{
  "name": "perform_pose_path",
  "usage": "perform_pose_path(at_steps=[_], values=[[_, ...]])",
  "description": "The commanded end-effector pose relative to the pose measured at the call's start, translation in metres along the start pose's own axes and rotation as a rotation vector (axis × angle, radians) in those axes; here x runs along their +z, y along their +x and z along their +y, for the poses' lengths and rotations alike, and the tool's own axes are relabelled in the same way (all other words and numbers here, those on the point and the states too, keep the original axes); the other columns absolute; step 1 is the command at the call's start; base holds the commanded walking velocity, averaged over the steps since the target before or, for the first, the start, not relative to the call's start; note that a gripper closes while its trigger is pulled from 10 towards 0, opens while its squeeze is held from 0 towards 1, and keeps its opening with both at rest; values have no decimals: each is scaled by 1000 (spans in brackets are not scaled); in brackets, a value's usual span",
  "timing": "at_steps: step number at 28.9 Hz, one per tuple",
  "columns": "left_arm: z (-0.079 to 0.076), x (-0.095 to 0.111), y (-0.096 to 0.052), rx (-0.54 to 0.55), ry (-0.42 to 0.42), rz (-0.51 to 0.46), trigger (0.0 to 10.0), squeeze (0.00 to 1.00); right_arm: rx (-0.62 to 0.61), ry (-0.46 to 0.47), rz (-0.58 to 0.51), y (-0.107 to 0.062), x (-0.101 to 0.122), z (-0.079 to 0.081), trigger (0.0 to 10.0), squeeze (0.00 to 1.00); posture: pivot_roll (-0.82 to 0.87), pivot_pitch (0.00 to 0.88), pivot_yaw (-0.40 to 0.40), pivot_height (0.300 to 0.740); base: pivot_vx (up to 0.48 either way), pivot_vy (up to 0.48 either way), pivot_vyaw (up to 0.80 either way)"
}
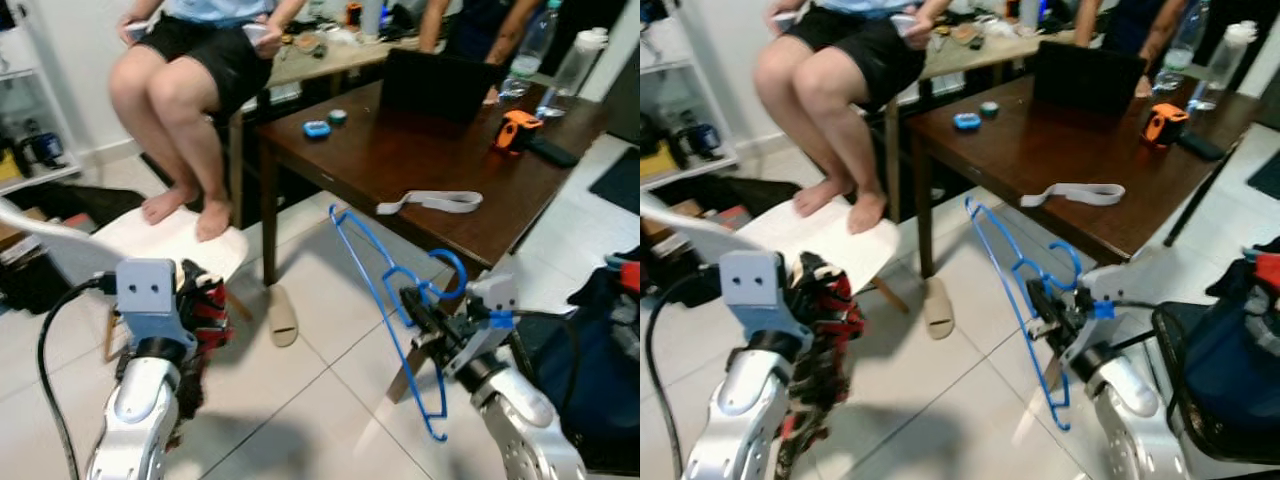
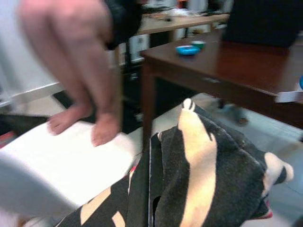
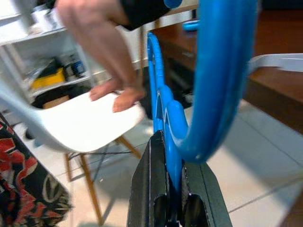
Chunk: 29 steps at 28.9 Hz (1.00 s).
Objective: Hang hanger
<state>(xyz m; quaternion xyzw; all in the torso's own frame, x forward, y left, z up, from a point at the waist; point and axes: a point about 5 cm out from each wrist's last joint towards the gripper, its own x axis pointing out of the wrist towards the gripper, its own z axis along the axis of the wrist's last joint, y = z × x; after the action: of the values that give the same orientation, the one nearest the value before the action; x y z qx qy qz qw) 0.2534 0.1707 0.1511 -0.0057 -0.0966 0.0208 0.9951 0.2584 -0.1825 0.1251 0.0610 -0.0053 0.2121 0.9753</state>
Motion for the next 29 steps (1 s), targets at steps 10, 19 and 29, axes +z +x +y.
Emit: perform_pose_path(at_steps=[10, 19, 29], values=[[-18, 35, 13, -95, -2, -137, 10000, 0, -19, 6, 4, -3, -2, -5, 10000, 0, 42, 39, -26, 740, 373, 0, -480], [-9, 141, 38, -84, 116, -509, 10000, 0, -7, 31, -9, -1, -2, -5, 10000, 0, 55, 39, -28, 740, 372, 0, 0], [23, 227, 45, 9, 309, -774, 10000, 0, -6, 42, -24, 1, -1, -5, 10000, 0, 73, 38, -34, 740, 366, 0, 0]])
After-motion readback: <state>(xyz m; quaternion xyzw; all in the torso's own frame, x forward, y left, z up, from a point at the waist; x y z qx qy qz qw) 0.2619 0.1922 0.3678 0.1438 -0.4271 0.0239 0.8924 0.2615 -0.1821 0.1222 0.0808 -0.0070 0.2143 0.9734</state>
